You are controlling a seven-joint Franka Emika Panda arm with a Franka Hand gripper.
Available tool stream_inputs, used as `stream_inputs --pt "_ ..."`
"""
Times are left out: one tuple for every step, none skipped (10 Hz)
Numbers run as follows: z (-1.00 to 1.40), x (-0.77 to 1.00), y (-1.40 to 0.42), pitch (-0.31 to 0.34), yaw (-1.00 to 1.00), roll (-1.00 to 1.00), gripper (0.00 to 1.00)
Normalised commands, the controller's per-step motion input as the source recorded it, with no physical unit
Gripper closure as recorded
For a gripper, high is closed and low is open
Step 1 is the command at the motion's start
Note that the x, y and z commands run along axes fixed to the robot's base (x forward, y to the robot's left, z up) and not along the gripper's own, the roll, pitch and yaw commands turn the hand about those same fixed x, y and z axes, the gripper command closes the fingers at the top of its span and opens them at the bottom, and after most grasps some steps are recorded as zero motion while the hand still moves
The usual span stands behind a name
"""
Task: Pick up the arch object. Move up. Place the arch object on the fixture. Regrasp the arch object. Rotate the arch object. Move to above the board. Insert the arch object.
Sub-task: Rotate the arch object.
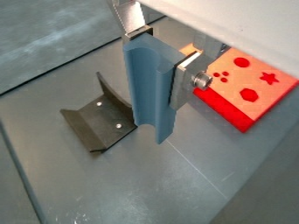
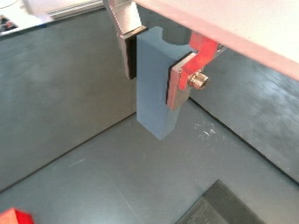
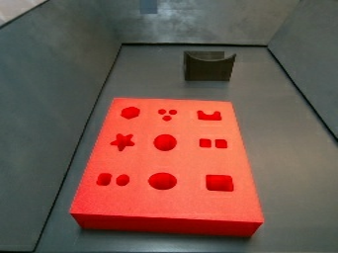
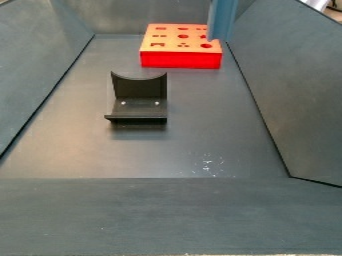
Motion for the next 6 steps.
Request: stream_inputs --pt "0.01 0.0 0.01 0.062 -0.32 -0.15 1.0" --pt "-1.0 0.0 0.0 0.061 -0.19 -0.15 1.0" --pt "-1.0 0.0 0.0 0.058 -0.15 -0.15 1.0" --pt "-1.0 0.02 0.01 -0.002 -0.1 -0.1 1.0" --pt "-1.0 0.01 0.01 -0.019 -0.08 -0.07 1.0" --pt "-1.0 0.01 0.02 -0.046 -0.07 -0.03 1.0"
